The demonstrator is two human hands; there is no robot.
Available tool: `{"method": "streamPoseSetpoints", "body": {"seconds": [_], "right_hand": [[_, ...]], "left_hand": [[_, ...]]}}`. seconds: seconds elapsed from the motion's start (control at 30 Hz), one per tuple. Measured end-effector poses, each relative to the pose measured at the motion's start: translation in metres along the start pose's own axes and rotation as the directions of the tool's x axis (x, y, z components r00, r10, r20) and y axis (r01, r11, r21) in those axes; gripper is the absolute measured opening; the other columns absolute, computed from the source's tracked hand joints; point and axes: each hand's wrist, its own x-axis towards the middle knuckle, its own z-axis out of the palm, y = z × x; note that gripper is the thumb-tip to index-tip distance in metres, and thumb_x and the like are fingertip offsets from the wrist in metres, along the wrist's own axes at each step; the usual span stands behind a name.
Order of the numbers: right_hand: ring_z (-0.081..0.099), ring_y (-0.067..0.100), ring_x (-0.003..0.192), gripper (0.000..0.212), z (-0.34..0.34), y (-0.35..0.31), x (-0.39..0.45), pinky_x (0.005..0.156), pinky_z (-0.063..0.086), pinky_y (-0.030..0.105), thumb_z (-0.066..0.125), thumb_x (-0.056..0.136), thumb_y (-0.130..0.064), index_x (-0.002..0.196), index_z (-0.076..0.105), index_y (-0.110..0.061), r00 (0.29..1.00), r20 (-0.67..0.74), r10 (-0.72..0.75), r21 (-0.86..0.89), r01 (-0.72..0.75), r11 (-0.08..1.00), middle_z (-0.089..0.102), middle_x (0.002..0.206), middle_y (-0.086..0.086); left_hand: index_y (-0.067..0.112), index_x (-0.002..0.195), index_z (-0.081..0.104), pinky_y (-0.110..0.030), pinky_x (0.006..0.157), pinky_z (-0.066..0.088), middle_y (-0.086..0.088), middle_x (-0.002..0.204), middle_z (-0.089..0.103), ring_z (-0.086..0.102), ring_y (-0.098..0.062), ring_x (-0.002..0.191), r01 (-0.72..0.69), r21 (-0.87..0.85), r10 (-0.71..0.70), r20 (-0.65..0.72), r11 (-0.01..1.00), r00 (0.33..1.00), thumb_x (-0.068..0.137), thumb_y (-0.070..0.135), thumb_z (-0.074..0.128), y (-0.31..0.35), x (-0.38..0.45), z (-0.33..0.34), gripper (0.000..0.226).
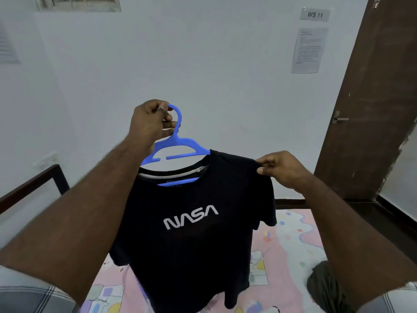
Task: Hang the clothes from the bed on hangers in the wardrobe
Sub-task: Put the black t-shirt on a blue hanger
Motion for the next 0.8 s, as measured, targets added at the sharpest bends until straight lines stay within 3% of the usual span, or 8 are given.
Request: {"method": "streamPoseSetpoints", "body": {"seconds": [0.13,0.23,0.33,0.43,0.63,0.8], "right_hand": [[0.072,0.010,0.095,0.023,-0.003,-0.004,0.002,0.100,0.053,0.038,0.072,0.089,-0.009,0.097,0.077,-0.030,0.999,-0.048,-0.013,-0.021,0.012,1.000,0.078,0.093,-0.007],[0.068,0.004,0.100,0.023,-0.003,-0.012,0.003,0.102,0.051,0.032,0.069,0.092,-0.011,0.103,0.076,-0.031,0.998,-0.070,-0.011,-0.099,0.004,0.995,0.076,0.103,-0.010],[0.067,-0.001,0.102,0.018,0.014,-0.045,0.006,0.099,0.047,0.021,0.071,0.091,-0.018,0.108,0.076,-0.026,0.984,-0.136,-0.114,0.001,0.115,0.993,0.075,0.106,-0.012],[0.068,-0.002,0.098,0.023,0.045,-0.085,0.014,0.094,0.047,0.018,0.073,0.090,-0.022,0.113,0.075,-0.019,0.968,-0.103,-0.230,0.040,0.235,0.971,0.075,0.105,-0.010],[0.073,0.013,0.090,0.033,0.074,-0.133,0.039,0.085,0.061,0.036,0.074,0.090,-0.025,0.121,0.071,-0.014,0.940,-0.213,-0.266,0.160,0.302,0.940,0.075,0.103,0.000],[0.073,0.013,0.087,0.024,0.082,-0.147,0.038,0.080,0.062,0.038,0.072,0.092,-0.025,0.114,0.075,-0.016,0.944,-0.150,-0.294,0.099,0.310,0.946,0.075,0.101,-0.004]], "left_hand": [[0.010,0.101,0.067,-0.038,0.071,0.062,-0.006,0.077,0.060,0.071,-0.027,0.072,0.004,-0.008,-0.004,-0.038,1.000,0.999,0.105,0.020,0.049,-0.002,0.003,-0.005,0.021],[0.010,0.096,0.066,-0.041,0.072,0.062,-0.007,0.074,0.059,0.070,-0.031,0.071,0.031,-0.061,-0.033,-0.041,0.998,0.999,0.104,0.017,0.049,-0.003,0.000,-0.002,0.019],[0.009,0.096,0.065,-0.038,0.067,0.061,-0.006,0.073,0.058,0.068,-0.030,0.069,0.056,-0.104,-0.055,0.008,0.993,0.998,0.103,0.014,0.049,-0.002,-0.007,0.010,0.018],[0.008,0.097,0.065,-0.033,0.064,0.058,-0.007,0.077,0.059,0.068,-0.026,0.067,0.068,-0.109,-0.057,0.099,0.992,0.993,0.104,0.014,0.050,-0.003,-0.016,0.026,0.017],[0.000,0.107,0.068,-0.044,0.079,0.062,-0.012,0.094,0.065,0.073,-0.026,0.085,0.164,-0.156,-0.114,0.287,0.974,0.951,0.103,0.014,0.056,-0.003,-0.028,0.037,0.019],[0.003,0.095,0.064,-0.042,0.073,0.062,-0.012,0.091,0.073,0.075,-0.023,0.087,0.259,-0.229,-0.179,0.319,0.939,0.931,0.100,0.009,0.058,-0.003,-0.031,0.025,0.010]]}}
